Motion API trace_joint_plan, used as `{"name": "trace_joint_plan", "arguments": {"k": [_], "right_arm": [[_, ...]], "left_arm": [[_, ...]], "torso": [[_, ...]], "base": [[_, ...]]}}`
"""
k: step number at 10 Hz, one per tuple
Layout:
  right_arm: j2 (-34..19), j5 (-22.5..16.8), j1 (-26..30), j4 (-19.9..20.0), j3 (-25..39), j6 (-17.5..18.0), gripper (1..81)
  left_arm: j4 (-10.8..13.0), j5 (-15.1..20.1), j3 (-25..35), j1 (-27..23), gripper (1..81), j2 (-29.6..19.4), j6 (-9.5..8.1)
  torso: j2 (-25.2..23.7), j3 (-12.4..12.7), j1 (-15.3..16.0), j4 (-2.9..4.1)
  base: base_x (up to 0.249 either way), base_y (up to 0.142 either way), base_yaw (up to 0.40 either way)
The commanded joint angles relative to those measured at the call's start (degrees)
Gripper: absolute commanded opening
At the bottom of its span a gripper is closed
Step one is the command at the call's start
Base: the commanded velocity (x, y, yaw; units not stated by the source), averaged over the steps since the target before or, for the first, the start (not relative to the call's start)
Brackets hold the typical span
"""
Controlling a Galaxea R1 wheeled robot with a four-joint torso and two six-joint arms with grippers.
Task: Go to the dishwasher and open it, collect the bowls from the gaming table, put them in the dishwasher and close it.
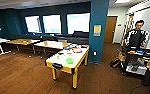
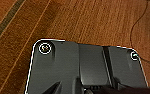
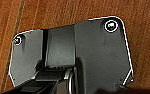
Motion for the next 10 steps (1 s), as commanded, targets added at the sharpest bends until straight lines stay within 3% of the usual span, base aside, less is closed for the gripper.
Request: {"name": "trace_joint_plan", "arguments": {"k": [1, 5, 10], "right_arm": [[0.1, -2.7, 3.2, -0.1, 0.1, -0.1, 81.1], [0.2, -2.7, 3.2, -0.1, 0.1, -0.1, 81.1], [0.1, -2.7, 3.2, -0.1, 0.1, -0.1, 81.1]], "left_arm": [[0.2, 2.4, 0.1, -3.4, 81.1, 0.0, 0.25], [0.0, 2.4, 0.1, -3.4, 81.1, -0.1, 0.25], [0.1, 2.4, 0.1, -3.2, 81.1, -0.1, 0.25]], "torso": [[0.0, 0.0, 0.0, 0.00], [0.0, 0.0, 0.0, 0.00], [0.0, 0.0, 0.0, 0.00]], "base": [[0.115, 0.000, 0.000], [0.102, 0.000, 0.000], [0.102, 0.072, 0.000]]}}
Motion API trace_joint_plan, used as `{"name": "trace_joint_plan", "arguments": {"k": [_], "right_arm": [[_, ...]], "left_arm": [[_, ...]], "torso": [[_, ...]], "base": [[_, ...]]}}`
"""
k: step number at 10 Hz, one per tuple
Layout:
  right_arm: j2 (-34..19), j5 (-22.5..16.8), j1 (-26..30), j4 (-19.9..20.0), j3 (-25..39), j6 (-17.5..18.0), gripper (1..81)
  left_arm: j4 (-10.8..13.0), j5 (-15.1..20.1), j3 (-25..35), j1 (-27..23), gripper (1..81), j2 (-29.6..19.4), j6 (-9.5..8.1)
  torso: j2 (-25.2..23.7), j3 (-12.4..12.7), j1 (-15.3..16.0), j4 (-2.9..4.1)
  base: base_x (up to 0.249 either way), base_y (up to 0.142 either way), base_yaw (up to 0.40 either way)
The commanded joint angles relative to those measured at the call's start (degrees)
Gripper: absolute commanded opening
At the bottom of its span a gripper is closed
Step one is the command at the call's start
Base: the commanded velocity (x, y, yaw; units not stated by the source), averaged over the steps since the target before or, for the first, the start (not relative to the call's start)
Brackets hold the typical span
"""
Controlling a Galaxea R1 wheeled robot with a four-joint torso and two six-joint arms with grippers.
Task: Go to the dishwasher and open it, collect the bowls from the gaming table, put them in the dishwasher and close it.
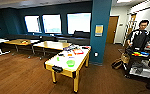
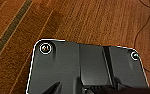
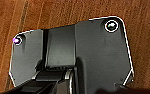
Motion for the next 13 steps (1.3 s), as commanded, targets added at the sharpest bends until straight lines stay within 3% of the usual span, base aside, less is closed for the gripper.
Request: {"name": "trace_joint_plan", "arguments": {"k": [1, 11, 13], "right_arm": [[0.1, -2.7, 3.1, -0.1, 0.0, -0.1, 81.1], [0.1, -2.7, 3.1, -0.1, 0.0, -0.1, 81.1], [0.1, -2.7, 3.1, -0.2, 0.1, -0.1, 81.1]], "left_arm": [[0.1, 2.5, 0.1, -3.2, 81.1, -0.1, 0.25], [0.4, 2.5, 0.1, -3.0, 81.1, 0.0, 0.33], [0.4, 2.5, 0.1, -3.1, 81.1, 0.0, 0.33]], "torso": [[0.0, 0.0, 0.0, 0.00], [0.0, 0.0, 0.0, 0.00], [0.0, 0.0, 0.0, 0.00]], "base": [[0.103, 0.076, 0.000], [0.143, 0.067, 0.000], [0.164, 0.000, 0.000]]}}
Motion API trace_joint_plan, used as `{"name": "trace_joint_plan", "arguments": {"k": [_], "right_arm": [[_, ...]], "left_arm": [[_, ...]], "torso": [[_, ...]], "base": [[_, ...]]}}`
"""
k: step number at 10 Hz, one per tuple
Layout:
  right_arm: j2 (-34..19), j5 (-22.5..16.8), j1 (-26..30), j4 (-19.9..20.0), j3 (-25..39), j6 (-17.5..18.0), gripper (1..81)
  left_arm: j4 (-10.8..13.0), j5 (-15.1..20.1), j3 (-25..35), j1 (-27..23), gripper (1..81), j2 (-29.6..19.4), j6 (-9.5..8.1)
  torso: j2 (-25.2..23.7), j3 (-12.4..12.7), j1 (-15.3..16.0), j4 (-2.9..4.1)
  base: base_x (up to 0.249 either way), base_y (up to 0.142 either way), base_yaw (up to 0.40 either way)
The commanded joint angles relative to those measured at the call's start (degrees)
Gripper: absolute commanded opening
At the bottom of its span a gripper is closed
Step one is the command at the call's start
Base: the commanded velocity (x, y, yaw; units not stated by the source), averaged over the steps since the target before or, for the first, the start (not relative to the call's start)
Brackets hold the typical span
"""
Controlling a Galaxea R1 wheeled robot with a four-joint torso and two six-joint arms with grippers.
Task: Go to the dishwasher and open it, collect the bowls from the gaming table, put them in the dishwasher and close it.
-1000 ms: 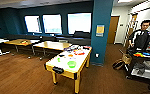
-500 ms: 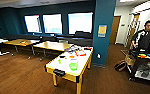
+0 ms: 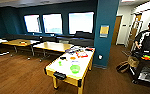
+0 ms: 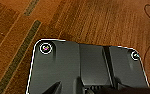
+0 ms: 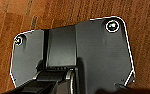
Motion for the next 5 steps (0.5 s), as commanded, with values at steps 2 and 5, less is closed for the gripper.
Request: {"name": "trace_joint_plan", "arguments": {"k": [2, 5], "right_arm": [[-0.1, -2.8, 3.1, -0.2, 0.0, -0.1, 81.1], [-0.1, -2.8, 3.2, -0.2, 0.0, -0.1, 81.1]], "left_arm": [[0.3, 2.5, 0.1, -3.1, 81.1, 0.0, 0.33], [0.3, 2.5, 0.1, -3.1, 81.1, 0.1, 0.33]], "torso": [[0.0, 0.0, 0.0, 0.00], [0.0, 0.0, 0.0, 0.00]], "base": [[0.165, 0.000, 0.000], [0.155, 0.000, 0.000]]}}
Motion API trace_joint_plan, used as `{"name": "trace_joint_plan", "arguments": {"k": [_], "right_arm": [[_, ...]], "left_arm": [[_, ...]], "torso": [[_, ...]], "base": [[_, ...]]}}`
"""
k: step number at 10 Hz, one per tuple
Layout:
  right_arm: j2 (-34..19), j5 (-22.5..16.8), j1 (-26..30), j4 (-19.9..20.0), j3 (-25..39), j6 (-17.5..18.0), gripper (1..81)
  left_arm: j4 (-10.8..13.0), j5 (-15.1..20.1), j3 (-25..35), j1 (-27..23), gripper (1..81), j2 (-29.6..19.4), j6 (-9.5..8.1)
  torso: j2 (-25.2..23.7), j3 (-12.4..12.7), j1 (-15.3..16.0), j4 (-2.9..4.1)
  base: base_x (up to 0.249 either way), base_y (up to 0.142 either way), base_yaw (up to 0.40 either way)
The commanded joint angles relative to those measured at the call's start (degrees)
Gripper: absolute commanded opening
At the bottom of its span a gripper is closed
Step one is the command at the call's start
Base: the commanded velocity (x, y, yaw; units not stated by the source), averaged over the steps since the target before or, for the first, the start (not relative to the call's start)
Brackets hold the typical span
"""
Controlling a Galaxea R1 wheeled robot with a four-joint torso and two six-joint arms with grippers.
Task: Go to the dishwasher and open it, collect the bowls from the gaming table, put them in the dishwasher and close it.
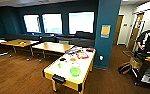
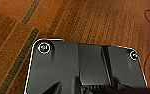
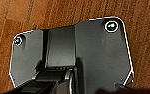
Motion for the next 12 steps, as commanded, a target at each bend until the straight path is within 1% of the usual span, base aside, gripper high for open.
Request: {"name": "trace_joint_plan", "arguments": {"k": [1, 2, 12], "right_arm": [[0.0, -2.8, 3.2, -0.2, 0.1, -0.1, 81.1], [0.0, -2.8, 3.2, -0.2, 0.1, -0.1, 81.1], [-0.1, -2.8, 3.1, -0.1, -0.1, -0.1, 81.1]], "left_arm": [[0.3, 2.5, 0.1, -3.2, 81.1, 0.1, 0.25], [0.3, 2.5, 0.1, -3.1, 81.1, 0.1, 0.25], [0.2, 2.5, 0.1, -3.2, 81.1, 0.1, 0.25]], "torso": [[0.0, 0.0, 0.0, 0.00], [0.0, 0.0, 0.0, 0.00], [0.0, 0.0, 0.0, 0.00]], "base": [[0.134, 0.000, 0.000], [0.123, 0.000, 0.000], [0.090, 0.078, 0.000]]}}
